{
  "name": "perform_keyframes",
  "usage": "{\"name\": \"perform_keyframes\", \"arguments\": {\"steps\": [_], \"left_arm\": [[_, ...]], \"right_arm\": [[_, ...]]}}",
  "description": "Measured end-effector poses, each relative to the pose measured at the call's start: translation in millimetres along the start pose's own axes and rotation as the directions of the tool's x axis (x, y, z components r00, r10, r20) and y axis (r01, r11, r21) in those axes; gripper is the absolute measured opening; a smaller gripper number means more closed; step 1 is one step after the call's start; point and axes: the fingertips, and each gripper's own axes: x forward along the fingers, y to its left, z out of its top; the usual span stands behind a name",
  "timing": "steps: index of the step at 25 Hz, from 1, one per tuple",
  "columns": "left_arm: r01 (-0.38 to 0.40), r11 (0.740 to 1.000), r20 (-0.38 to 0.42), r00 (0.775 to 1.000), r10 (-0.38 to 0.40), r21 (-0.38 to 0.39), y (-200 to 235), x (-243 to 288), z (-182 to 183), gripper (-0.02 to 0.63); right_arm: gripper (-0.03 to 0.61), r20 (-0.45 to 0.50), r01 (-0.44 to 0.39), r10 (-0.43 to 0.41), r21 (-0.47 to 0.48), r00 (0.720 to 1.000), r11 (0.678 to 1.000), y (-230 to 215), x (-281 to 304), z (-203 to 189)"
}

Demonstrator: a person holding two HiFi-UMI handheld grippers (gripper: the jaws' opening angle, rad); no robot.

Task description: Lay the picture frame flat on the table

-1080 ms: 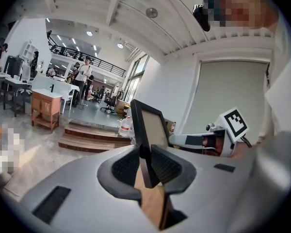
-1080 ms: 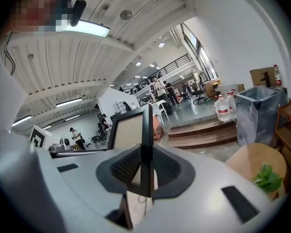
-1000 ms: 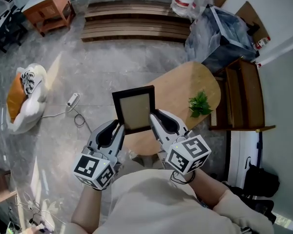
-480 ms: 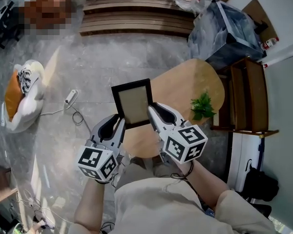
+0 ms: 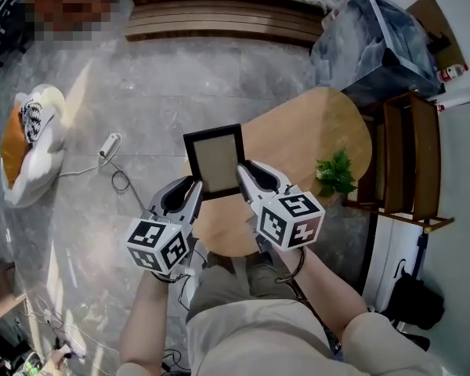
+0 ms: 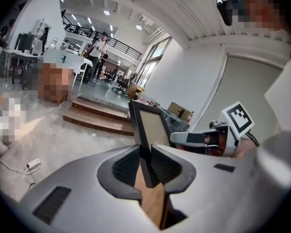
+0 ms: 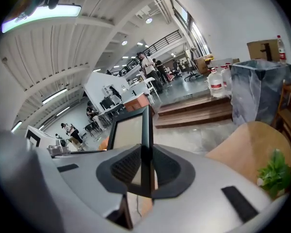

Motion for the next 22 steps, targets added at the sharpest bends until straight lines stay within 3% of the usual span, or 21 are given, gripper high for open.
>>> {"name": "perform_keyframes", "arguments": {"steps": [13, 22], "left_arm": [[-0.015, 0.981, -0.102, 0.995, -0.005, -0.191, 68.9, 80.2, -103.9, 0.07], [-0.047, 0.963, -0.184, 0.983, -0.002, -0.267, 122.4, 131.3, -183.7, 0.07]], "right_arm": [[0.055, -0.219, 0.046, -0.041, 0.019, 0.975, 0.999, -73.2, 86.7, -100.0], [0.055, -0.316, 0.076, -0.06, 0.038, 0.947, 0.996, -115.8, 145.5, -174.2]]}}
